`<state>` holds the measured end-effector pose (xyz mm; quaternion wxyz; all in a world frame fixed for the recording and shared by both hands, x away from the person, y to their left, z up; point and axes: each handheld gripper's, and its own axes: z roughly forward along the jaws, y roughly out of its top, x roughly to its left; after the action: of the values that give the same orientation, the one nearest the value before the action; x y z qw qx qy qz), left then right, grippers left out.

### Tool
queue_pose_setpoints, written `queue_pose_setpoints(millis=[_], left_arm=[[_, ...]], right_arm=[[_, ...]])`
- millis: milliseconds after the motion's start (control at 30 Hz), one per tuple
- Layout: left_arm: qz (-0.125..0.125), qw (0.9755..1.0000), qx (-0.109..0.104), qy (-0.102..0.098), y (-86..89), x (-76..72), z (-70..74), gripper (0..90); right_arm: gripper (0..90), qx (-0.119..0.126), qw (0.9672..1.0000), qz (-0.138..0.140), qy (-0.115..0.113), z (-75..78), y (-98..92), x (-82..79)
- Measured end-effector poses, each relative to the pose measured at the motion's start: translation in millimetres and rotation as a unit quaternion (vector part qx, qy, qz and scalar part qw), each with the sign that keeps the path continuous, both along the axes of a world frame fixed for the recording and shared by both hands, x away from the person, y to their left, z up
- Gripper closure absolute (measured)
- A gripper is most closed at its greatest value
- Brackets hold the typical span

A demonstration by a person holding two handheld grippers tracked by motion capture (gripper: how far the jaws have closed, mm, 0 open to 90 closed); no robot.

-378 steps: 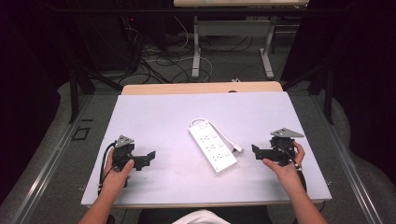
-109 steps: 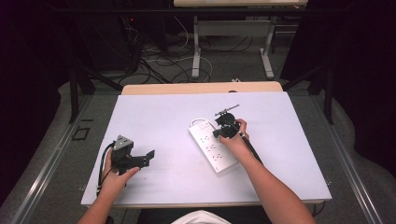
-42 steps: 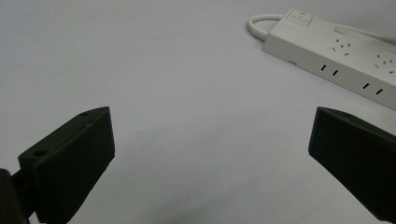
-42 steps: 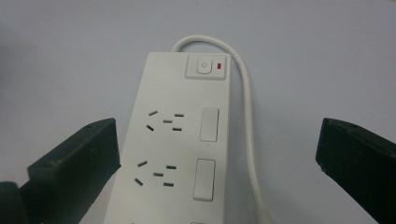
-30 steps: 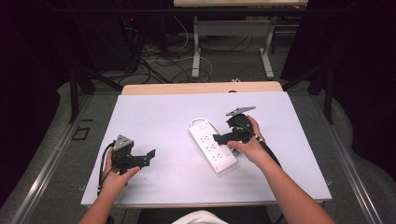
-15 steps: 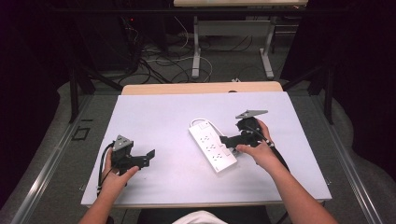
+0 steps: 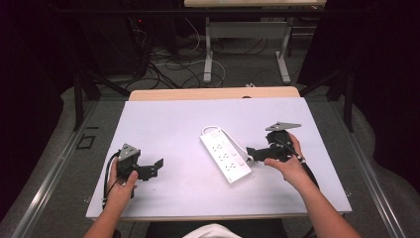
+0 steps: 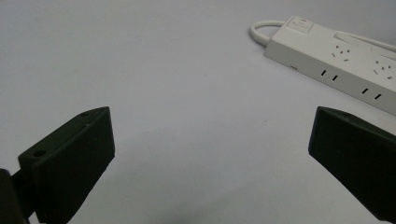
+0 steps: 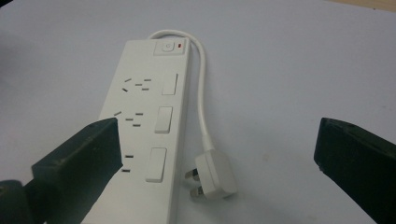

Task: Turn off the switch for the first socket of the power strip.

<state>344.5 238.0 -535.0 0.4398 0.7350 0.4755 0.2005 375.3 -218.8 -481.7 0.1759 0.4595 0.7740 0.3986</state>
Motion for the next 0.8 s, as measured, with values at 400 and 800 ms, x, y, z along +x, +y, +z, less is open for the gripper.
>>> queue_pose_setpoints(millis=[400,800], left_arm=[[0.002,1.0000,-0.001,0.001,0.8,0.3,0.2,0.4],[0.002,1.0000,-0.002,0.002,0.9,0.2,0.1,0.4]], right_arm=[[2.4,0.002,0.9997,-0.024,-0.005,-8.0,-24.3,-11.2],[2.6,0.002,0.9987,-0.051,-0.005,-19.6,-46.1,-19.6]])
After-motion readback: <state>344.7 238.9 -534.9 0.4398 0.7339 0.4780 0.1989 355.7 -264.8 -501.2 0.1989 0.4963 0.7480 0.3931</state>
